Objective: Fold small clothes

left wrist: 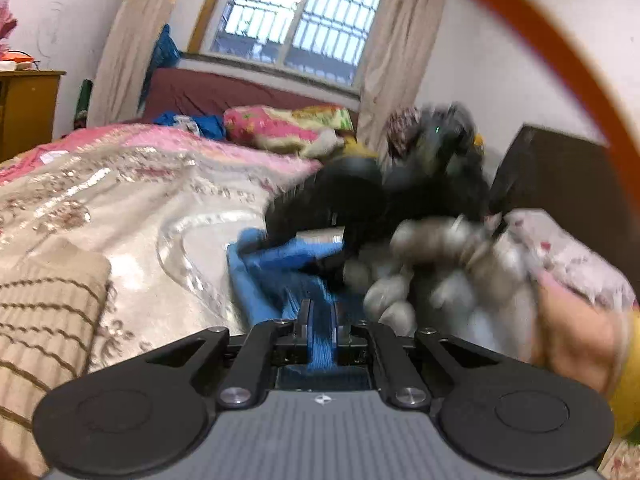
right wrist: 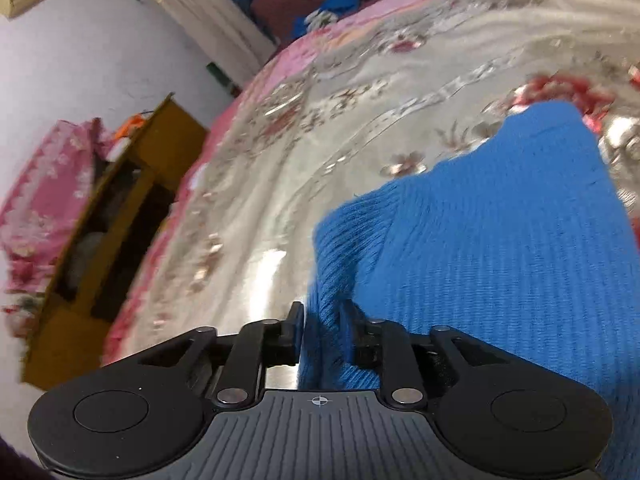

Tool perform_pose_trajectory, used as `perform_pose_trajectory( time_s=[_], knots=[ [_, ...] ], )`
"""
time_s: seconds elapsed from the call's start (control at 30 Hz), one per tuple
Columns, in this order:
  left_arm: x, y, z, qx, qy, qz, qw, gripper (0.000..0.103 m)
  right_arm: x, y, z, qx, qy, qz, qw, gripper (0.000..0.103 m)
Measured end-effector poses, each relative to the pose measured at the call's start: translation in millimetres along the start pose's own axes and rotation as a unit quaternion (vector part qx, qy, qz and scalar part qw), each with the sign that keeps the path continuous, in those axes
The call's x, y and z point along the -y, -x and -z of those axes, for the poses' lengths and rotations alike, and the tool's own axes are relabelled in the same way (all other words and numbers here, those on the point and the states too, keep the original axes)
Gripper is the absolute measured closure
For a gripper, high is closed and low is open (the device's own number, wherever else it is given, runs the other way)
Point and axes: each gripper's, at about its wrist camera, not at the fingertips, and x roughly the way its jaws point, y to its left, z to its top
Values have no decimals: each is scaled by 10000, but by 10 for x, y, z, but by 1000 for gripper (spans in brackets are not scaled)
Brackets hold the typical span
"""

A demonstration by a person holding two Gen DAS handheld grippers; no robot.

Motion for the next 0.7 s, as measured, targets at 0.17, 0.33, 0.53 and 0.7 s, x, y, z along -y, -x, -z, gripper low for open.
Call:
perform_pose_trajectory(
  time_s=[0.17, 0.33, 0.53, 0.7],
  knots=[
    [79, -81, 65, -141, -165, -47, 9998, 89, -83, 396, -20, 109, 253, -282, 9992, 69],
    [228, -90, -56, 70, -422, -18, 9991, 88, -98, 985, 16, 565, 977, 212, 9934, 69],
    [224, -527, -185, -136, -546, -321, 9979, 85, 126, 1307, 168, 778, 1328, 1004, 9830, 69],
    [103, -710, -142, -471, -507, -694, 9952, 85, 376, 1221, 314, 530, 1274, 1285, 9821, 69]
  ],
)
